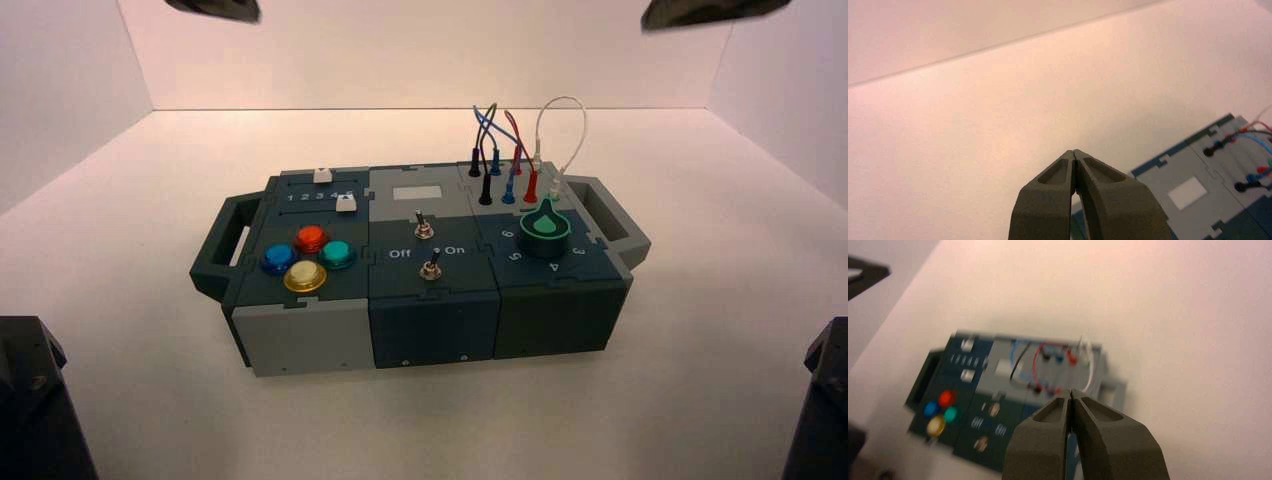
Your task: Rotate the box counterclockwise.
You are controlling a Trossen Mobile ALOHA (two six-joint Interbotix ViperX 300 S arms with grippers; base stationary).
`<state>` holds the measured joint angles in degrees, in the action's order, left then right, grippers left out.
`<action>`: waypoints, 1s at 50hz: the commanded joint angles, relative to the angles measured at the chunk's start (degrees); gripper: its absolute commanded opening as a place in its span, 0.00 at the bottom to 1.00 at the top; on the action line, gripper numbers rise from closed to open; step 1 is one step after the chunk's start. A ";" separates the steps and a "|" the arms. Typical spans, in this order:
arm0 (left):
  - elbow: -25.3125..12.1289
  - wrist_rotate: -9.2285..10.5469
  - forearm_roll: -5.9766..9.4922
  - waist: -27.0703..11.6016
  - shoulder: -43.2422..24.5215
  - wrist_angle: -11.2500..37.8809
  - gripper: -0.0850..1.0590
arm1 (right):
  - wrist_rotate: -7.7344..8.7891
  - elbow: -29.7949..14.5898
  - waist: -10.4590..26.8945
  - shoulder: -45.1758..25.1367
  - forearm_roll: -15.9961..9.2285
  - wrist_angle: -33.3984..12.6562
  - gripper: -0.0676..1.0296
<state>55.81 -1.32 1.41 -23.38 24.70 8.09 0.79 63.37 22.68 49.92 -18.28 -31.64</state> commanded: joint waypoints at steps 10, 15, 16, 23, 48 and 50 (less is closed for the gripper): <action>-5.89 0.97 0.35 -1.05 -7.21 -0.09 0.05 | 0.44 -3.16 8.35 -5.19 -7.65 -6.86 0.04; -6.86 0.97 0.35 -0.97 -10.20 0.00 0.05 | 0.26 -2.99 11.25 -7.03 -8.88 -7.91 0.04; -7.03 1.05 0.35 -1.05 -10.55 0.00 0.05 | 0.26 -2.99 11.51 -7.21 -9.05 -8.00 0.04; -8.35 0.97 0.35 -1.05 -16.08 0.00 0.05 | 0.26 -2.02 14.33 -8.35 -11.43 -9.14 0.04; -11.25 0.70 0.35 -1.05 -26.19 -2.02 0.05 | 0.62 4.92 15.47 -7.21 -15.47 -10.99 0.04; -11.51 0.79 0.35 -1.14 -26.81 -2.11 0.05 | 0.70 5.10 15.38 -7.21 -15.47 -11.34 0.04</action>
<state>46.05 -0.53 1.67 -24.43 -2.11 6.77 1.23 68.99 37.71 42.80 -33.22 -42.54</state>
